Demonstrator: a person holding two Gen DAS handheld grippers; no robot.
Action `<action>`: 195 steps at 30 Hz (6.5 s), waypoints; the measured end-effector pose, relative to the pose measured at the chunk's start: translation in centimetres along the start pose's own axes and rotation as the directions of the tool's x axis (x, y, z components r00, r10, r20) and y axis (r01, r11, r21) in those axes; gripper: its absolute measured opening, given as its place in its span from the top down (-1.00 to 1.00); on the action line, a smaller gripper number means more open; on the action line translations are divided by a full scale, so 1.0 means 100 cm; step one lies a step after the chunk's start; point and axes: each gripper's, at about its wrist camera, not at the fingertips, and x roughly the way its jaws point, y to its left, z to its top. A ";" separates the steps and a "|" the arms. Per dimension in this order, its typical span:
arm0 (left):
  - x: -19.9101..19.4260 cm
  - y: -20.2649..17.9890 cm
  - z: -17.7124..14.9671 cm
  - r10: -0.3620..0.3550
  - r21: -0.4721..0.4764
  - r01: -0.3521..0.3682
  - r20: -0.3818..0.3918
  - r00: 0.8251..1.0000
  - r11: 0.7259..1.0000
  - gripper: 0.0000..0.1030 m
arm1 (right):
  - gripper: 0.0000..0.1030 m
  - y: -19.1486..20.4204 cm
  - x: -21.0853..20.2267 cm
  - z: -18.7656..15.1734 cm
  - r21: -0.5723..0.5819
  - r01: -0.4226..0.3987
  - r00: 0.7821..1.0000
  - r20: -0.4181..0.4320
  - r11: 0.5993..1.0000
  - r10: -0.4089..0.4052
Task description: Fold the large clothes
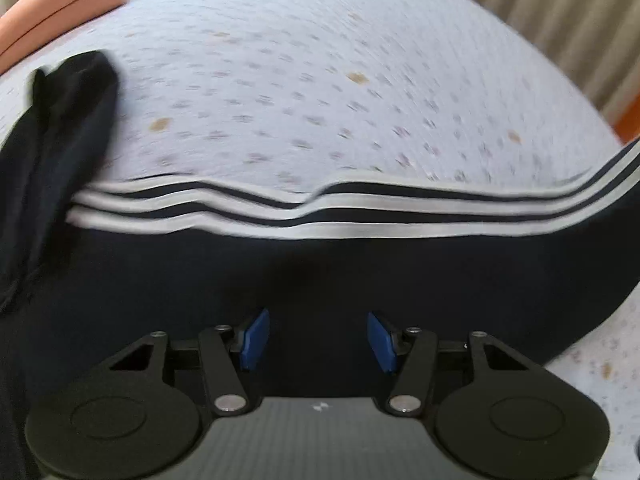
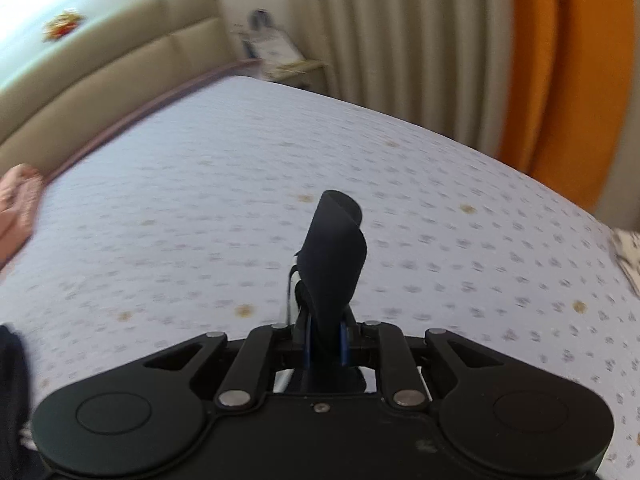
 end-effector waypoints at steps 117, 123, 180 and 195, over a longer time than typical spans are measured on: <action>-0.237 0.684 -0.252 0.628 -0.897 -0.049 0.267 0.731 0.439 0.79 | -0.26 0.530 -0.129 -0.372 -0.676 -0.528 0.831 -0.285 0.514 0.478; -0.274 0.700 -0.251 0.689 -0.878 -0.137 0.254 0.679 0.459 0.78 | -0.32 0.544 -0.114 -0.411 -0.718 -0.559 0.823 -0.423 0.414 0.379; -0.096 0.257 -0.157 -0.027 -0.280 0.096 0.241 0.970 0.955 0.02 | -0.49 0.258 -0.052 -0.227 -0.357 -0.500 0.861 -0.307 0.789 0.406; -0.097 0.291 -0.137 0.070 -0.306 0.014 0.260 0.963 0.952 0.09 | 0.78 0.294 -0.037 -0.227 -0.434 -0.500 0.863 -0.318 0.749 0.392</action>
